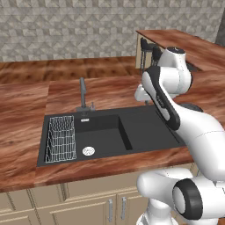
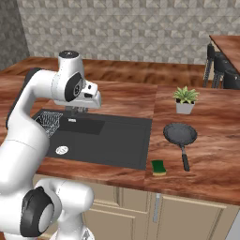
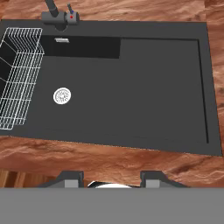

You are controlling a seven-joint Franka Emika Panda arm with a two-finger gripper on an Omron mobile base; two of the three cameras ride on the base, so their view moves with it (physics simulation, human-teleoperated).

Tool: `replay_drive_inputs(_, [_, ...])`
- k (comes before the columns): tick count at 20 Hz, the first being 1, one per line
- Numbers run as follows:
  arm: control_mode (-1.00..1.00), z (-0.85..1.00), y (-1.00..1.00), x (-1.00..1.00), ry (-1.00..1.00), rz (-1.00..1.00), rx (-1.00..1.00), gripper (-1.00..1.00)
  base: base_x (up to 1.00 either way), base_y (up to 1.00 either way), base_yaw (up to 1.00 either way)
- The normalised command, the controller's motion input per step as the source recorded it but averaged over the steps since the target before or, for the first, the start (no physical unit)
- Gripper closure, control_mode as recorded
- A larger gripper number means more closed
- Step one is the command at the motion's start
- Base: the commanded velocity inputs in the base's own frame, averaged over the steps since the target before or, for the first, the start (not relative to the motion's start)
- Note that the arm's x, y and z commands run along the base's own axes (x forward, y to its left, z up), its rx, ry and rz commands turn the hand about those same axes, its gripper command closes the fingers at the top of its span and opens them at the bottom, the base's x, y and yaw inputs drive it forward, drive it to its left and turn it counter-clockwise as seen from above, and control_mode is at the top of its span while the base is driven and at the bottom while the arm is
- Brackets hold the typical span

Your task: Pick the pan and sponge and place them into the sink. Then turn on the water.

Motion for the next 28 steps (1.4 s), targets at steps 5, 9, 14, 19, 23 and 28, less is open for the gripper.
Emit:
replay_drive_inputs(5, [-1.0, -0.01, -0.07, -0.03, 0.0, 0.0, 0.0, -1.0, 0.0, 0.0, 0.0])
replay_drive_inputs(9, [-1.0, -0.05, -0.26, -0.06, 0.0, 0.0, 0.01, -1.0, 0.0, 0.0, 0.0])
replay_drive_inputs(14, [-1.0, -0.08, -0.35, -0.03, 0.0, -0.01, 0.01, -1.0, 0.0, 0.0, 0.0])
replay_drive_inputs(19, [-1.0, -0.08, -0.36, -0.01, 0.0, 0.0, 0.0, -1.0, 0.0, 0.0, 0.0])
replay_drive_inputs(23, [-1.0, -0.09, -0.4, 0.02, 0.0, 0.0, 0.0, -1.0, 0.0, 0.0, 0.0])
replay_drive_inputs(28, [-1.0, -0.07, -0.34, 0.01, 0.01, -0.01, 0.0, -1.0, 0.0, 0.0, 0.0])
